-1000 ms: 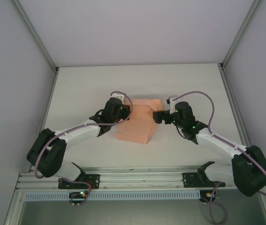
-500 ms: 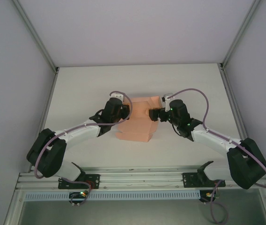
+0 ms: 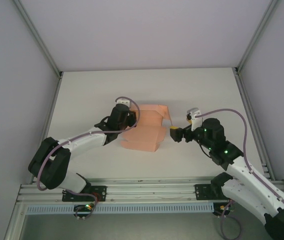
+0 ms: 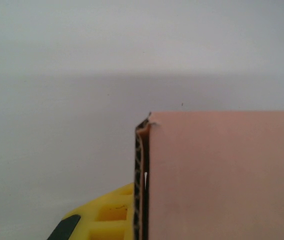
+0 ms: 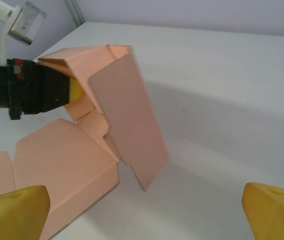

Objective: Assemble paper box

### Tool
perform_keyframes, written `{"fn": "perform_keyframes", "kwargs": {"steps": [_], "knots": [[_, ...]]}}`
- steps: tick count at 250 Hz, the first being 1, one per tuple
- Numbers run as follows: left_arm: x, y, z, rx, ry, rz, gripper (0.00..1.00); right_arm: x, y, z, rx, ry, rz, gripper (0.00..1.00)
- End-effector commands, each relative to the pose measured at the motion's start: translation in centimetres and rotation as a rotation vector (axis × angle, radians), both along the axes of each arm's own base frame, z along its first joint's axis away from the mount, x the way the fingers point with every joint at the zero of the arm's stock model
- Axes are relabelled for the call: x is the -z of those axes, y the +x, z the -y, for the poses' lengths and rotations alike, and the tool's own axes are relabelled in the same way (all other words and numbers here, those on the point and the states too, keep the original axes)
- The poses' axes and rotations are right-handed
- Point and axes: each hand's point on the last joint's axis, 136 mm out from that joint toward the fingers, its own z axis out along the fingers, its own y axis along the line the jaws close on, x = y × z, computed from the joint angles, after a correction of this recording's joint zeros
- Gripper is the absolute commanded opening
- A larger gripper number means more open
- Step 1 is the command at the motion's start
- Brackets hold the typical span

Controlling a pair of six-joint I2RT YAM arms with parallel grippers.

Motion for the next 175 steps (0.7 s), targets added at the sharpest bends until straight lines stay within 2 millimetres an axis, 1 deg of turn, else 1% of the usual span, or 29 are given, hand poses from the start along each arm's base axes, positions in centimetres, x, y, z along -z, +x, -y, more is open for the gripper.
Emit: {"fn": "perform_keyframes", "kwargs": {"steps": [1,8,22,37,51,74,108,123,154,158,166,175], "knots": [[-0.6,0.1,-0.3,0.003,0.004,0.027,0.0,0.8,-0.1,1.4,0.011,-0.019,-0.037,1.0],[-0.7,0.1,-0.3,0.009,0.003,0.028,0.0,0.7,0.3,1.6,0.016,-0.014,-0.036,1.0],[-0.7,0.0,-0.2,0.011,0.004,0.027,0.0,0.7,1.1,1.9,0.015,0.001,-0.056,0.95],[-0.7,0.0,-0.2,0.014,0.003,0.025,0.0,0.9,2.0,2.0,0.009,0.017,-0.082,0.93],[-0.7,0.0,-0.1,0.017,0.002,0.024,0.0,1.1,3.0,1.6,-0.008,0.016,-0.104,0.92],[-0.8,-0.1,0.0,0.024,-0.002,0.026,0.0,1.4,4.3,0.3,-0.072,0.008,-0.148,0.9],[-0.8,0.0,0.2,0.029,-0.002,0.024,0.0,2.1,5.6,-2.1,-0.168,0.028,-0.202,0.88],[-0.7,0.0,0.1,0.026,0.002,0.021,0.0,2.5,5.7,-3.3,-0.207,0.022,-0.213,0.84],[-0.7,0.1,0.2,0.027,0.002,0.017,0.0,3.2,5.3,-5.7,-0.294,0.016,-0.226,0.78],[-0.7,0.0,0.3,0.027,0.0,0.016,0.0,3.1,5.3,-6.0,-0.299,0.017,-0.223,0.78],[-0.7,0.1,0.3,0.028,-0.001,0.016,0.0,3.6,5.4,-6.3,-0.3,0.013,-0.228,0.78],[-0.7,0.1,0.4,0.03,-0.003,0.014,0.0,3.8,5.7,-6.5,-0.288,0.009,-0.228,0.74]]}}
